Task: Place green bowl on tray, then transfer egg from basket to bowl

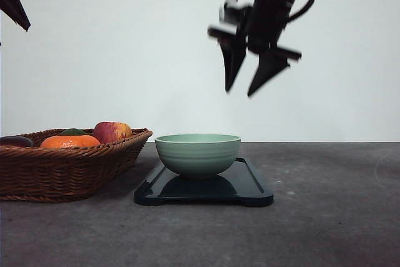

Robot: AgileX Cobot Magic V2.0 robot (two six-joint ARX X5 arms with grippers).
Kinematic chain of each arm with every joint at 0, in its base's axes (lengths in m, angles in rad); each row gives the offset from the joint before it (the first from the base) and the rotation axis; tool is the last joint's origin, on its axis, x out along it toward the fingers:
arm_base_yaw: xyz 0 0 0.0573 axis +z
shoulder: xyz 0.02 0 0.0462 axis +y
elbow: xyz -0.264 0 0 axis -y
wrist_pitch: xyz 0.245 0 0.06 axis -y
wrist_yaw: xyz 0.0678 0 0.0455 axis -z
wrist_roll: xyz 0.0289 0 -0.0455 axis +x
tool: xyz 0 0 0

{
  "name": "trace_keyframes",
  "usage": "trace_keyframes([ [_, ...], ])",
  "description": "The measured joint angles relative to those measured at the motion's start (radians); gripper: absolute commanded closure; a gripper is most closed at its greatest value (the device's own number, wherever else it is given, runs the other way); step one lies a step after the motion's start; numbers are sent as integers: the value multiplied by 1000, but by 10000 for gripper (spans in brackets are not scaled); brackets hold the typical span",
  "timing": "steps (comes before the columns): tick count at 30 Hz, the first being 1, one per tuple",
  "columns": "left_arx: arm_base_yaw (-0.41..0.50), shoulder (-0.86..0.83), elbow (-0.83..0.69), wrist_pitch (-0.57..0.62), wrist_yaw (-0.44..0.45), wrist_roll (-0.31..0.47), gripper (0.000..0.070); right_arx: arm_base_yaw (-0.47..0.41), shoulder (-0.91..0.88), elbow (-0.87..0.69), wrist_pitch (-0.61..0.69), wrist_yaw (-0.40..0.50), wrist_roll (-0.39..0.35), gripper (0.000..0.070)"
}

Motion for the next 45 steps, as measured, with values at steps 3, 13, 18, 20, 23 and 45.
trace_keyframes([
  [3, 0, 0, 0, 0, 0, 0, 390, 9, -64, -97, 85, -9, 0, 411],
  [13, 0, 0, 0, -27, 0, 0, 390, 23, -341, -516, 345, -18, -35, 411],
  [18, -2, 0, 0, -62, 0, 0, 390, 23, -490, -711, 402, -18, -58, 411],
  [20, -10, 0, 0, -70, 0, 0, 390, 23, -540, -778, 401, -17, -70, 411],
  [23, -26, 0, 0, -70, 0, 0, 390, 23, -618, -872, 403, -18, -83, 411],
  [45, -94, 274, 176, -81, -24, -2, 389, 23, -1124, -1134, 388, -88, -93, 411],
])
